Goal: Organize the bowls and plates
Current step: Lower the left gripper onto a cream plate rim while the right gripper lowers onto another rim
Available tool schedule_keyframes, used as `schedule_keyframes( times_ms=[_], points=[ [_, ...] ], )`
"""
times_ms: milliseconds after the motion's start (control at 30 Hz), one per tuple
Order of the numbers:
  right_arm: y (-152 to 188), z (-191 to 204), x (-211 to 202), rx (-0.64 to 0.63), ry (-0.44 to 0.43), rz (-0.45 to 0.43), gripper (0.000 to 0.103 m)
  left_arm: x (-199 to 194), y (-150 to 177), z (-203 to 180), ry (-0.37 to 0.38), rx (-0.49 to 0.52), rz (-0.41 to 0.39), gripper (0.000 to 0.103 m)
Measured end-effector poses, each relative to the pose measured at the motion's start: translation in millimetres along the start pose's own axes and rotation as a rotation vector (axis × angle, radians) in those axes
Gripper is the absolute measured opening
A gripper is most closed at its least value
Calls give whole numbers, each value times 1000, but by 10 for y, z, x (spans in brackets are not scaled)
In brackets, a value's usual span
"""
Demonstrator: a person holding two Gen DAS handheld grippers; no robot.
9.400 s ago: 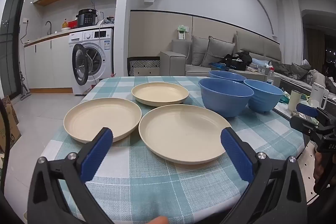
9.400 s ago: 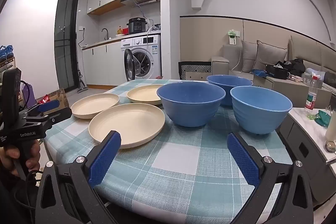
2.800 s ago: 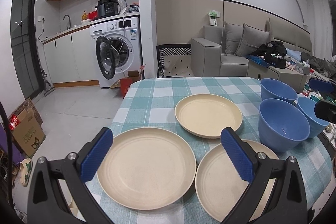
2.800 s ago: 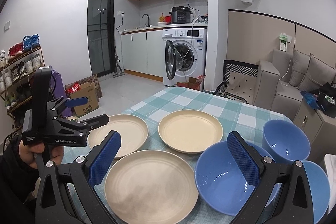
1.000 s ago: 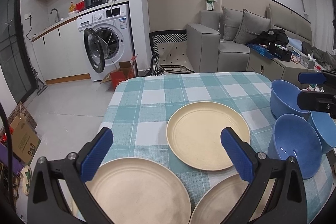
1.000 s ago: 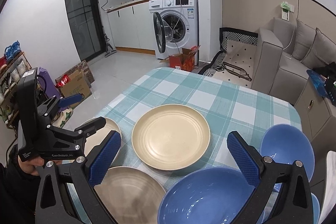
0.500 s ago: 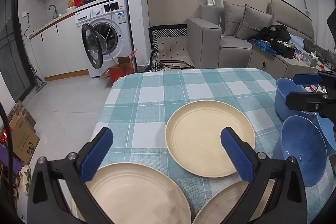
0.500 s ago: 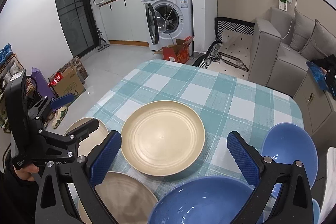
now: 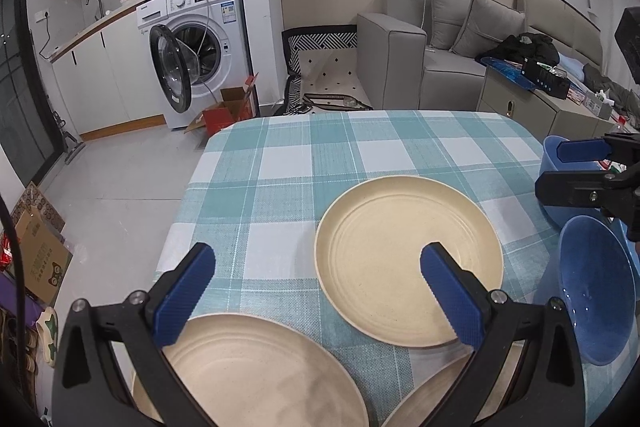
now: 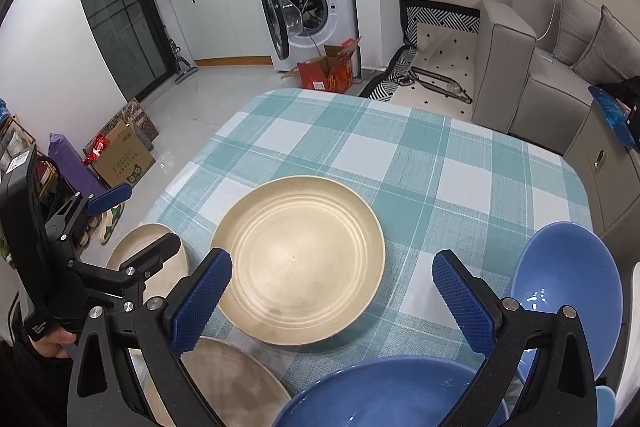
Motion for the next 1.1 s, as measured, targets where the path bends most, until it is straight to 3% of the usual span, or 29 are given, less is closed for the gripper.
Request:
schedule_keyframes(
  times_ms=[1100],
  points=[
    [117,-24,641,-23,36,186,103,432,121,101,-2,-21,118,103]
  ],
)
Point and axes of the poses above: each gripper's, at about its wrist camera, not at the fingertips, and x roughly the way its jaws point, z to its left, y to its underside, the point moved 6 cm from there along x, roughly the way its jaws point, and after that the axes turned 11 degrees about y, right-handed, at the moved point
